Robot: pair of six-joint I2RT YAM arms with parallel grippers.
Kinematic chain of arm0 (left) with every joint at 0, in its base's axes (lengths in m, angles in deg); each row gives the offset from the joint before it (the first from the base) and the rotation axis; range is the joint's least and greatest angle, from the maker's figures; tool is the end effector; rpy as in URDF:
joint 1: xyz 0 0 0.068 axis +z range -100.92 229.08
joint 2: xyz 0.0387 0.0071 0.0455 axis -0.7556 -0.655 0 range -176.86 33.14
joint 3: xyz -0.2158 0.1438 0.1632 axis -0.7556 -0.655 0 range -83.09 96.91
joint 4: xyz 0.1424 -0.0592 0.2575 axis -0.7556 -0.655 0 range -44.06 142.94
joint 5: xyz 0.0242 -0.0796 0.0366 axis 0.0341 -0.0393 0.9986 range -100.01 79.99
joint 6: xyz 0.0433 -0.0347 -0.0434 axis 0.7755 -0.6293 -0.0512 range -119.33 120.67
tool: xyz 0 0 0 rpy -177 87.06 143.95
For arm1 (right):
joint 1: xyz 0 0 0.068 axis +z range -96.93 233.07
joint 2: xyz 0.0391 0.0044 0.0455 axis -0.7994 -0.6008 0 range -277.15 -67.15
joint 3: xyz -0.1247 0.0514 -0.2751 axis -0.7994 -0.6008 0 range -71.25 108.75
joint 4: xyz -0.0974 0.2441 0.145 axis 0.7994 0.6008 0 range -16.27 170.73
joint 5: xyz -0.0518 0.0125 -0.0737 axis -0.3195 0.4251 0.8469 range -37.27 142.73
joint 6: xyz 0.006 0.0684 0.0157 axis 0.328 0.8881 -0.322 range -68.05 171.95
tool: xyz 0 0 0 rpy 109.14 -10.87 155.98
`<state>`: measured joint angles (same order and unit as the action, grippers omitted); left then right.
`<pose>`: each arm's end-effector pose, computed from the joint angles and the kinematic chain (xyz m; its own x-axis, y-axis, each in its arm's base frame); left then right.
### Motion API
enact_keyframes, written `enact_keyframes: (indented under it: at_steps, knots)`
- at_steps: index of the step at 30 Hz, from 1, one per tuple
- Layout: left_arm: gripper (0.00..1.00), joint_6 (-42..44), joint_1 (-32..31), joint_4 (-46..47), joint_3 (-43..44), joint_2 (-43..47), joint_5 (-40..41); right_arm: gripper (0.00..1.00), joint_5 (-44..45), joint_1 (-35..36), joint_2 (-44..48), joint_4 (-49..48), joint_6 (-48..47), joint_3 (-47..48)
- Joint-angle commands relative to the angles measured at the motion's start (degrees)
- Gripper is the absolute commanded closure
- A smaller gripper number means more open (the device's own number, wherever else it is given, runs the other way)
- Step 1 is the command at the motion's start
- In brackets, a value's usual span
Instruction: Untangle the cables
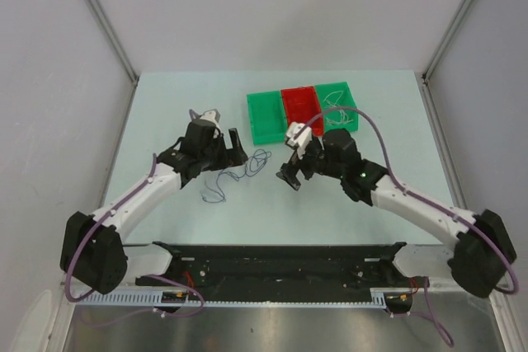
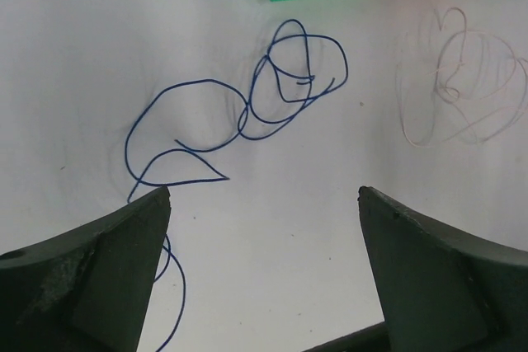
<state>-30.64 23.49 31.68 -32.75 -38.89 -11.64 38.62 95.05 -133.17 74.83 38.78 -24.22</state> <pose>0.2807 -0.1363 0.2580 -0.7591 -0.2125 -0.6153 0.0656 0.9155 -0.3970 0.2215 0.2182 0.3054 -0.0620 -0.3532 -0.9335 -0.8555 0.5005 -0.1326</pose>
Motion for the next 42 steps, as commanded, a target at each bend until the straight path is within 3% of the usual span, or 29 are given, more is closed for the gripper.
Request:
enact_keyframes:
  at_steps: [1, 6, 10, 20, 22, 23, 24, 27, 29, 33, 36, 42]
  knots:
    - [0.00, -3.4, 2.5, -4.1, -1.2, 3.7, 6.5, 0.00, -10.9, 0.2, -12.8, -6.4, -13.5, 8.0]
    - [0.00, -5.2, 9.6, -5.5, -4.8, 5.0, 4.4, 0.05, -13.2, 0.8, -26.9, 4.5, -19.1, 20.5]
    - [0.00, -3.1, 9.8, -5.4, -2.8, 0.8, 2.1, 0.11, -8.7, 0.6, -33.8, 8.0, -23.4, 25.0]
    - [0.00, -0.1, 9.5, -4.8, 5.1, -13.8, -5.0, 0.28, -7.3, -0.3, -49.6, 22.1, -27.8, 40.8]
    - [0.00, 0.3, 9.0, -4.8, 6.7, -15.9, -5.4, 0.35, -6.0, -0.5, -52.6, 24.5, -27.7, 44.1]
    - [0.00, 0.4, 8.7, -4.8, 7.1, -16.6, -5.3, 0.42, -5.9, -0.6, -53.2, 25.4, -27.8, 44.8]
    - [0.00, 0.3, 8.4, -4.8, 7.9, -17.2, -5.3, 0.56, -6.3, -0.8, -53.6, 25.8, -27.4, 45.3]
    - [0.01, 0.2, 7.6, -4.6, 9.5, -19.9, -4.9, 0.71, -8.2, -0.8, -52.0, 25.9, -27.8, 43.1]
    - [0.02, 0.3, 7.3, -4.4, 10.6, -22.0, -5.0, 0.75, -8.1, -0.7, -51.1, 24.7, -28.0, 41.7]
    - [0.05, 0.4, 6.9, -4.2, 12.2, -24.9, -4.9, 0.95, -9.9, -0.9, -49.8, 24.0, -27.1, 39.8]
    - [0.09, 0.8, 6.8, -4.1, 14.1, -26.9, -4.0, 1.00, -11.9, -0.9, -47.6, 21.1, -25.0, 37.0]
    - [0.21, 0.5, 5.5, -4.1, 16.4, -29.9, -2.9, 1.00, -12.1, -0.9, -38.8, 12.1, -16.4, 29.6]
